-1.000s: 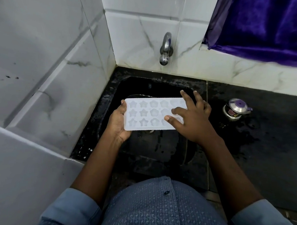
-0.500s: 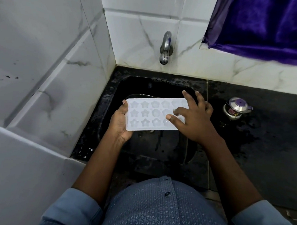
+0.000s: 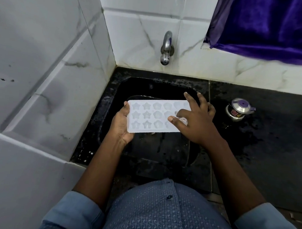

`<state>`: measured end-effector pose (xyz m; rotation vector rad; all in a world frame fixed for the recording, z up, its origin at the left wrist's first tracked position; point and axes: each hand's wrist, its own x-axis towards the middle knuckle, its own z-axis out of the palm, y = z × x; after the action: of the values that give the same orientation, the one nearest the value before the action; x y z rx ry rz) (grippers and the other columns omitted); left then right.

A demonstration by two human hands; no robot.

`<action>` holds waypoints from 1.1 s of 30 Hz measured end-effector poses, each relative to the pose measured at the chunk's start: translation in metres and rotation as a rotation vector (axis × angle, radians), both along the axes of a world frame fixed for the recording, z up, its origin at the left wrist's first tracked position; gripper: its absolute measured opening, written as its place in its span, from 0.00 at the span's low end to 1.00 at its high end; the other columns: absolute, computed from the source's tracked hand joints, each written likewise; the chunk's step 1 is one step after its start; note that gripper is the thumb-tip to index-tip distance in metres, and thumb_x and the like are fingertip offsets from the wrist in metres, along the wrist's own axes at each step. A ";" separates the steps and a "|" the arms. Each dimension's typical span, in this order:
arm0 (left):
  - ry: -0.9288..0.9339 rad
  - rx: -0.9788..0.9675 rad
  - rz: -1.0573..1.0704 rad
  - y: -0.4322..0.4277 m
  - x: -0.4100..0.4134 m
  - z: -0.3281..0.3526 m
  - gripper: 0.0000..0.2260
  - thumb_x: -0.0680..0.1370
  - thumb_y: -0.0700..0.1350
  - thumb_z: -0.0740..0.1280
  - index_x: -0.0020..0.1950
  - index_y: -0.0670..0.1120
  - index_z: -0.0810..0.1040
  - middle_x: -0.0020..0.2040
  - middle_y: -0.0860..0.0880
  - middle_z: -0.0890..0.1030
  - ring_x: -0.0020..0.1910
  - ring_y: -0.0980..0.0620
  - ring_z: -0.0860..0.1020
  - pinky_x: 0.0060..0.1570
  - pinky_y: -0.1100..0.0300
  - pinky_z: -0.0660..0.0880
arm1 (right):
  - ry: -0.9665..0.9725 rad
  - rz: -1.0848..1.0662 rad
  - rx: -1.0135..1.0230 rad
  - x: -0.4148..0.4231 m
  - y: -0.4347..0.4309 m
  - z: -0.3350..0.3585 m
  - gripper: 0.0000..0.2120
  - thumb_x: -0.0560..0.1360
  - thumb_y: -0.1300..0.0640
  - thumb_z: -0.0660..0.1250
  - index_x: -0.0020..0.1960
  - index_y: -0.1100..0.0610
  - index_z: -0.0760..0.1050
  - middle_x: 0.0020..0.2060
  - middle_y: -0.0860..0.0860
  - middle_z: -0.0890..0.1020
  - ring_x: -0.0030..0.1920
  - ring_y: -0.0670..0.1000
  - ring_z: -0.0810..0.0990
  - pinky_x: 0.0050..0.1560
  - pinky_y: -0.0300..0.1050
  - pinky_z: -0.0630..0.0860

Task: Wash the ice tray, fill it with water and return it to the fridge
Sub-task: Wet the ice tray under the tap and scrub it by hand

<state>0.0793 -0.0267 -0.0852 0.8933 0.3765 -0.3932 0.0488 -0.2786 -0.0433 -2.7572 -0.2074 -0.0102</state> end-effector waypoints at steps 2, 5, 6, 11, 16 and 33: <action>-0.003 -0.003 -0.005 -0.001 -0.001 0.000 0.31 0.86 0.64 0.55 0.72 0.39 0.76 0.66 0.36 0.82 0.62 0.35 0.83 0.49 0.41 0.84 | -0.004 -0.002 0.002 0.000 0.001 0.001 0.25 0.79 0.27 0.56 0.55 0.43 0.83 0.85 0.47 0.53 0.83 0.56 0.39 0.76 0.60 0.38; -0.003 -0.014 0.004 -0.001 -0.001 0.002 0.30 0.86 0.63 0.55 0.71 0.39 0.77 0.66 0.36 0.82 0.61 0.36 0.84 0.47 0.41 0.84 | 0.004 -0.005 -0.006 0.000 0.001 0.001 0.24 0.79 0.28 0.56 0.57 0.42 0.82 0.85 0.48 0.53 0.83 0.56 0.39 0.76 0.61 0.37; 0.002 -0.015 0.009 0.000 0.000 0.002 0.30 0.86 0.63 0.55 0.71 0.39 0.77 0.65 0.36 0.83 0.60 0.36 0.84 0.46 0.41 0.84 | 0.005 -0.005 -0.006 0.000 0.001 0.001 0.25 0.79 0.28 0.56 0.57 0.42 0.82 0.85 0.47 0.53 0.83 0.56 0.39 0.76 0.61 0.37; 0.014 0.000 0.028 0.001 -0.001 0.000 0.30 0.86 0.63 0.55 0.72 0.39 0.77 0.66 0.36 0.83 0.60 0.36 0.84 0.48 0.42 0.84 | -0.008 0.009 -0.002 0.000 0.002 -0.001 0.25 0.79 0.27 0.55 0.55 0.42 0.81 0.85 0.47 0.53 0.83 0.56 0.39 0.77 0.62 0.38; 0.005 -0.004 0.016 0.000 -0.004 0.001 0.30 0.86 0.63 0.55 0.71 0.39 0.77 0.65 0.36 0.83 0.61 0.36 0.84 0.51 0.42 0.84 | 0.000 0.005 0.000 0.000 0.002 0.000 0.24 0.79 0.27 0.56 0.51 0.43 0.81 0.85 0.47 0.53 0.83 0.56 0.39 0.77 0.62 0.38; 0.005 -0.019 0.030 0.001 -0.003 0.008 0.31 0.86 0.63 0.55 0.73 0.39 0.76 0.67 0.36 0.82 0.62 0.36 0.83 0.48 0.41 0.84 | 0.002 -0.003 -0.008 -0.005 0.000 0.006 0.24 0.79 0.28 0.56 0.60 0.40 0.81 0.85 0.47 0.50 0.83 0.56 0.38 0.76 0.59 0.36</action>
<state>0.0763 -0.0261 -0.0774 0.8676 0.3902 -0.3712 0.0433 -0.2785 -0.0377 -2.7652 -0.2039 -0.0078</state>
